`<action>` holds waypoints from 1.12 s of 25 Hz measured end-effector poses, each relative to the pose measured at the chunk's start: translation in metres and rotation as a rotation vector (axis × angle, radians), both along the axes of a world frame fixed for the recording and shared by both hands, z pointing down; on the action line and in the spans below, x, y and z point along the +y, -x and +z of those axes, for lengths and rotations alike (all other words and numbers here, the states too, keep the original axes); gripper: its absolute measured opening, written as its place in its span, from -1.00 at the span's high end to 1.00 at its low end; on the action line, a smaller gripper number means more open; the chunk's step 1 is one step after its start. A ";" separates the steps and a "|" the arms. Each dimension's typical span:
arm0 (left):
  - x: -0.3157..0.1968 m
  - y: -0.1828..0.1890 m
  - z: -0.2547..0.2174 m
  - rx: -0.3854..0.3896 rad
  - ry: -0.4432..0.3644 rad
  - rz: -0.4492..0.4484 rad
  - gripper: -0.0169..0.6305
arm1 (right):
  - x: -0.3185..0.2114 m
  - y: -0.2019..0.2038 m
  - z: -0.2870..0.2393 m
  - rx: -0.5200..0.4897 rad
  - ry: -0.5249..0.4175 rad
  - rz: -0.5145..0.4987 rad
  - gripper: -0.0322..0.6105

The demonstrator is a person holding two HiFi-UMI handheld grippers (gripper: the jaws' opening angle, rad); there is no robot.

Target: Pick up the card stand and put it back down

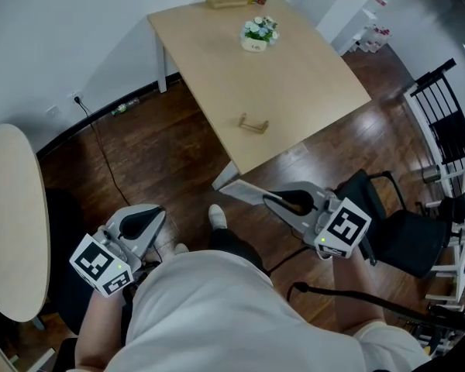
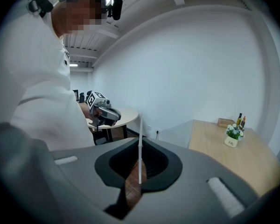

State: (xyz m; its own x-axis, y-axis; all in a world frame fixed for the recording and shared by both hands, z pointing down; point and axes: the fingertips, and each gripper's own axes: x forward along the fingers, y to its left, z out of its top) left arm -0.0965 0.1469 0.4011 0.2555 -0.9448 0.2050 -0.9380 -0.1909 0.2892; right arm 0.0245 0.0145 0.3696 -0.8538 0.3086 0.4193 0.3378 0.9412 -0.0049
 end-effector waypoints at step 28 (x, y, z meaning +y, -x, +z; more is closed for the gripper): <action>-0.157 0.020 -0.007 -0.031 0.059 -0.151 0.94 | -0.267 0.090 0.078 0.063 0.031 -0.055 0.84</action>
State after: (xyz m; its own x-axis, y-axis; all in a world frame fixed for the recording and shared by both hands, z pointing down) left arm -0.1170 -0.0103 0.3937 0.1046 -0.9582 0.2664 -0.9634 -0.0312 0.2663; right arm -0.0657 -0.2523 0.4476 -0.8073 0.3681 0.4612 0.3874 0.9202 -0.0563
